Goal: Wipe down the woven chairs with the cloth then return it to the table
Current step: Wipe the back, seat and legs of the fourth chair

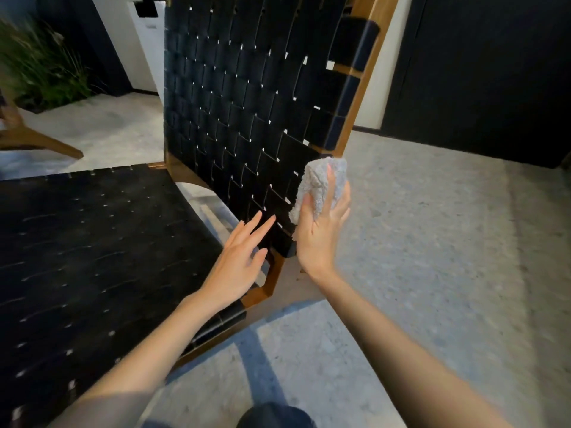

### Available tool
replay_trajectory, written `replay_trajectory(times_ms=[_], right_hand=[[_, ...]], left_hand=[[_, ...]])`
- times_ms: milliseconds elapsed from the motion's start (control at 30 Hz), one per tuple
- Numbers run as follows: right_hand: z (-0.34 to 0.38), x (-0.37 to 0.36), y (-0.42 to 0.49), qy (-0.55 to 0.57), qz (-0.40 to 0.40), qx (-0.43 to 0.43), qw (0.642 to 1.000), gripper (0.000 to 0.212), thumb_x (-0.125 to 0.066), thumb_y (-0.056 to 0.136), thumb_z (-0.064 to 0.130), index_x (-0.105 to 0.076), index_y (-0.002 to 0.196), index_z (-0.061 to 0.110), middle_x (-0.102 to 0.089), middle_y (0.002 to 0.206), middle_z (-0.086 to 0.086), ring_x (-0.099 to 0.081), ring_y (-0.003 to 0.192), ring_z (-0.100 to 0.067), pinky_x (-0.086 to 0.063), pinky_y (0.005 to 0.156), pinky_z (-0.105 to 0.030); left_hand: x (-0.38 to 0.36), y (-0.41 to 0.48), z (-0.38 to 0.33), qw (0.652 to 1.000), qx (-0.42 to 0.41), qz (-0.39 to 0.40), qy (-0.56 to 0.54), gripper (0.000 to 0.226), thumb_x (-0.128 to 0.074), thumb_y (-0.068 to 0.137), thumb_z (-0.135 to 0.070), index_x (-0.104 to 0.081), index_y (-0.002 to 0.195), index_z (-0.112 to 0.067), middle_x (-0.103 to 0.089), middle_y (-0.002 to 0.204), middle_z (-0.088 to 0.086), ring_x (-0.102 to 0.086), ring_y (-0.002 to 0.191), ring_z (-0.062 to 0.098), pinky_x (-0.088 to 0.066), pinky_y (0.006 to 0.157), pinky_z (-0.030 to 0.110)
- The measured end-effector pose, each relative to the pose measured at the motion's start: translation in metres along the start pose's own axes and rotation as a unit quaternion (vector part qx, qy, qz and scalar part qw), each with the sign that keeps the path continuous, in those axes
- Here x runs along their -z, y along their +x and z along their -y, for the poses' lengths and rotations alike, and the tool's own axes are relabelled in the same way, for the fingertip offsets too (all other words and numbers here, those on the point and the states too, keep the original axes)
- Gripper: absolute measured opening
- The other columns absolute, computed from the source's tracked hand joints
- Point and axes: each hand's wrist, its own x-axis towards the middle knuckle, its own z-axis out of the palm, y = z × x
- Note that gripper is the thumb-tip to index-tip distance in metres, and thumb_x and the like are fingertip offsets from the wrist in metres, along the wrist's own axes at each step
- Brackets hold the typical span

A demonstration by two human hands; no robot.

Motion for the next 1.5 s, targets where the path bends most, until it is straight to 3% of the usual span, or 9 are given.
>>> replay_trajectory(times_ms=[300,433,533,633,767,867,1167,1333,1500], right_hand=[[-0.035,-0.015,-0.117,-0.097,0.100,-0.092,0.986,0.074,-0.047,0.098,0.039,0.012,0.138,0.060,-0.008,0.157,-0.012,-0.025,0.125,-0.028,-0.035,0.105,-0.041],[-0.044,-0.002,-0.140,-0.059,0.153,-0.150,0.975,0.071,-0.046,0.093,0.046,0.008,0.136,0.065,-0.019,0.149,0.006,-0.031,0.131,-0.022,-0.034,0.105,-0.023],[-0.049,0.025,-0.141,-0.093,0.214,-0.052,0.971,0.058,-0.040,0.097,0.044,-0.010,0.145,0.051,-0.017,0.145,0.014,-0.028,0.132,-0.019,-0.050,0.097,-0.039],[-0.035,0.032,-0.125,-0.172,0.192,0.091,0.962,0.070,-0.055,0.095,0.026,-0.015,0.148,0.047,-0.018,0.150,0.002,-0.025,0.128,-0.021,-0.036,0.096,-0.033],[-0.029,0.024,-0.116,-0.335,0.234,0.169,0.897,0.076,-0.069,0.085,0.013,-0.031,0.148,0.030,-0.026,0.152,-0.006,-0.046,0.102,-0.027,-0.053,0.071,-0.034],[-0.038,0.016,-0.139,-0.388,0.337,0.148,0.845,0.080,-0.056,0.092,0.001,-0.013,0.153,0.029,-0.004,0.161,0.001,-0.047,0.115,-0.031,-0.052,0.091,-0.042],[-0.018,0.000,-0.162,-0.142,0.339,-0.065,0.928,0.055,-0.052,0.095,0.017,-0.036,0.146,0.030,-0.032,0.154,0.001,-0.031,0.140,-0.020,-0.028,0.112,-0.031],[-0.032,0.019,-0.153,-0.092,0.405,-0.043,0.909,0.060,-0.055,0.089,0.016,-0.037,0.143,0.037,-0.035,0.150,0.007,-0.029,0.136,-0.011,-0.028,0.104,-0.025],[-0.054,0.045,-0.147,-0.145,0.321,0.030,0.935,0.046,-0.058,0.077,0.025,-0.062,0.122,0.029,-0.060,0.124,0.005,-0.053,0.113,-0.014,-0.046,0.082,-0.026]], left_hand=[[-0.009,-0.067,0.054,0.971,0.122,0.099,0.179,0.051,-0.036,0.101,-0.034,-0.018,0.149,-0.036,-0.013,0.158,-0.010,-0.004,0.146,0.013,-0.012,0.118,0.039],[0.001,-0.090,0.067,0.957,0.127,0.102,0.239,0.049,-0.023,0.101,-0.045,-0.018,0.149,-0.036,-0.015,0.158,-0.010,-0.006,0.146,0.010,-0.008,0.119,0.033],[0.005,-0.097,0.066,0.959,0.116,0.108,0.234,0.049,-0.022,0.101,-0.044,-0.018,0.149,-0.036,-0.014,0.158,-0.010,-0.006,0.146,0.009,-0.006,0.119,0.032],[0.005,-0.096,0.064,0.958,0.117,0.103,0.243,0.049,-0.024,0.101,-0.043,-0.019,0.149,-0.034,-0.016,0.158,-0.009,-0.007,0.146,0.011,-0.007,0.119,0.033],[0.003,-0.099,0.064,0.957,0.111,0.091,0.253,0.049,-0.024,0.102,-0.042,-0.022,0.149,-0.032,-0.018,0.157,-0.007,-0.009,0.146,0.012,-0.007,0.118,0.032],[0.003,-0.098,0.066,0.957,0.114,0.092,0.250,0.049,-0.025,0.101,-0.043,-0.024,0.149,-0.031,-0.020,0.157,-0.007,-0.011,0.146,0.013,-0.008,0.118,0.033],[0.002,-0.096,0.066,0.960,0.111,0.106,0.233,0.047,-0.027,0.102,-0.038,-0.028,0.148,-0.027,-0.022,0.157,-0.003,-0.013,0.146,0.017,-0.009,0.119,0.036],[0.004,-0.094,0.067,0.961,0.107,0.101,0.236,0.046,-0.030,0.101,-0.038,-0.032,0.146,-0.027,-0.027,0.155,-0.001,-0.019,0.144,0.019,-0.016,0.118,0.038],[-0.022,-0.088,0.064,0.924,0.115,0.040,0.362,0.049,-0.025,0.100,-0.045,-0.039,0.141,-0.022,-0.045,0.143,0.010,-0.042,0.131,0.028,-0.036,0.109,0.045]])
